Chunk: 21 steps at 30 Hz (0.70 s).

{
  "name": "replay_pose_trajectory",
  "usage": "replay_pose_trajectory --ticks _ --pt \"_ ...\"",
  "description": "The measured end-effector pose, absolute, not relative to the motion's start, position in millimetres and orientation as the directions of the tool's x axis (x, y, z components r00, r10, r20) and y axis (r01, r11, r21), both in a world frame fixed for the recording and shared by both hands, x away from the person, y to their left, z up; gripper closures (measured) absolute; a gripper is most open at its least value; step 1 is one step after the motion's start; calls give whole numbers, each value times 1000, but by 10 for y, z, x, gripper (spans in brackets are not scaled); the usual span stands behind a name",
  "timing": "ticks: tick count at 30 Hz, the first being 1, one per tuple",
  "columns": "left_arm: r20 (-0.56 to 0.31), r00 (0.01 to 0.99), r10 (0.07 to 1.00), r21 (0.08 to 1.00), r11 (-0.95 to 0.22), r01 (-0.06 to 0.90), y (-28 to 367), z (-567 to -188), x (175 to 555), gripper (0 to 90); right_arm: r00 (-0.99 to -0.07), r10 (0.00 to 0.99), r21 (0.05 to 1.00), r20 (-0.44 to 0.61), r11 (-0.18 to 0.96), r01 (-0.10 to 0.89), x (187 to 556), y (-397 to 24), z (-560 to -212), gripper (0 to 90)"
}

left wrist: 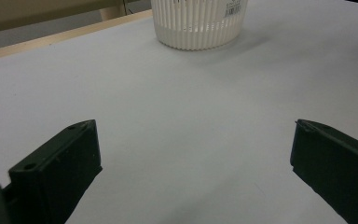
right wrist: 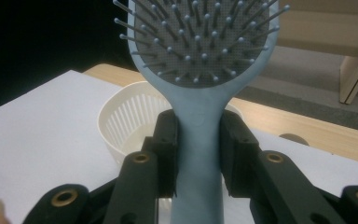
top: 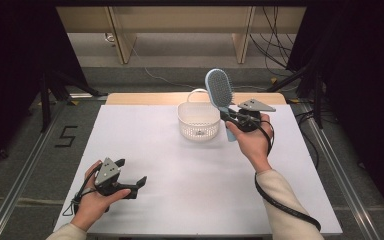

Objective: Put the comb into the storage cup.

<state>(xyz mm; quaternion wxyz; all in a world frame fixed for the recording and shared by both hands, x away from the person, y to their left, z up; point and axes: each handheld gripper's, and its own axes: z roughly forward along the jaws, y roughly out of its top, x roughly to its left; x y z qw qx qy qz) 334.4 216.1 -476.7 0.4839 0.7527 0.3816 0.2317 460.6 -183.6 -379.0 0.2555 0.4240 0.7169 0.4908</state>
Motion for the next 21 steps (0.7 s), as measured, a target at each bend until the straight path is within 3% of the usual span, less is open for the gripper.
replay_pose_trajectory --ticks 21 --pt "-22 600 799 906 -238 350 2162 -4767 3344 10 -523 851 921 42 170 352 4670 -1731 -3784 706"
